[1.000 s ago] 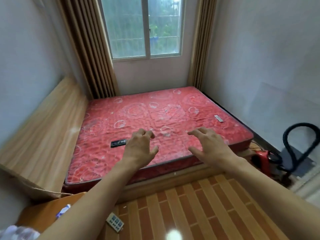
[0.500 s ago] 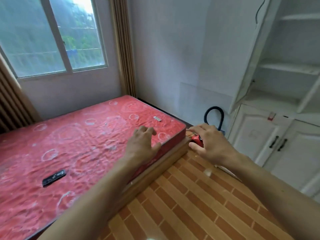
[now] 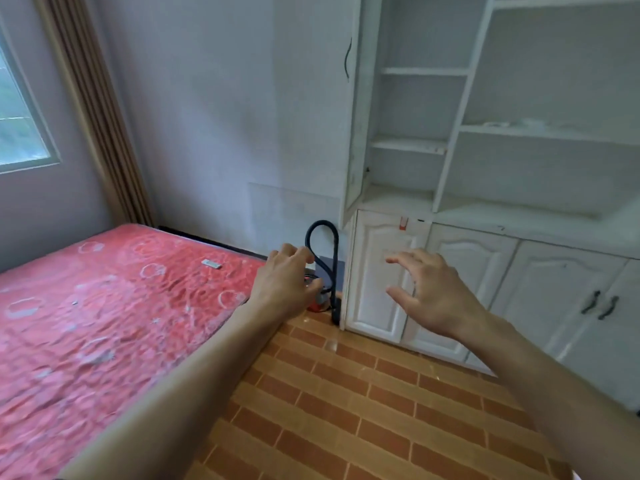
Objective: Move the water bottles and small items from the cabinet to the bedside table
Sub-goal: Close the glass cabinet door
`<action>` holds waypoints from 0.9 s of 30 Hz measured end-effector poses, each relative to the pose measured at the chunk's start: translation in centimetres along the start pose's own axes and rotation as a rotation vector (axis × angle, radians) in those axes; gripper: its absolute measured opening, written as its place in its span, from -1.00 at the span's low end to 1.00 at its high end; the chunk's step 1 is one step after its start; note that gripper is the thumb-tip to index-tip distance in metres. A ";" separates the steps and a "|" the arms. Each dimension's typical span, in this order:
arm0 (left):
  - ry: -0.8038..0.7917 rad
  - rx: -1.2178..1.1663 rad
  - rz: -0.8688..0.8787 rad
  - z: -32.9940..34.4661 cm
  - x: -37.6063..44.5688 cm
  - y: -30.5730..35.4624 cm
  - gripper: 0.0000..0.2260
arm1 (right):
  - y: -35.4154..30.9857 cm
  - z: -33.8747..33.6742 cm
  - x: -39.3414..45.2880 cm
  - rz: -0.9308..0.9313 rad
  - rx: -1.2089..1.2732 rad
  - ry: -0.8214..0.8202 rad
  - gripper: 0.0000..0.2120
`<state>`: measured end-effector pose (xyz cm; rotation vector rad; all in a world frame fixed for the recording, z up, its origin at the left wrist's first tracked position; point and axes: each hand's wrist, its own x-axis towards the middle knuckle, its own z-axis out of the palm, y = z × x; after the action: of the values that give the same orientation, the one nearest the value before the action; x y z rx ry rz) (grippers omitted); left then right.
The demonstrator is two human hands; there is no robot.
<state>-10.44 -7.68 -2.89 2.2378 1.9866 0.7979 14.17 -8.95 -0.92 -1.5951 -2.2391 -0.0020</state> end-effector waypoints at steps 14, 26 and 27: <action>0.037 0.057 0.076 4.1 12.5 9.9 -0.61 | 12.9 -3.0 7.1 0.038 0.091 0.089 -0.52; 0.070 0.120 -0.010 7.9 22.2 12.1 -0.61 | 20.9 -2.4 16.4 0.010 0.130 0.078 -0.54; 0.077 0.119 -0.018 8.2 23.2 11.9 -0.61 | 21.2 -2.1 17.3 0.009 0.128 0.074 -0.54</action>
<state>4.74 14.39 2.27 2.2812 2.1397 0.7958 29.30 13.80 1.72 -1.5129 -2.1305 0.0822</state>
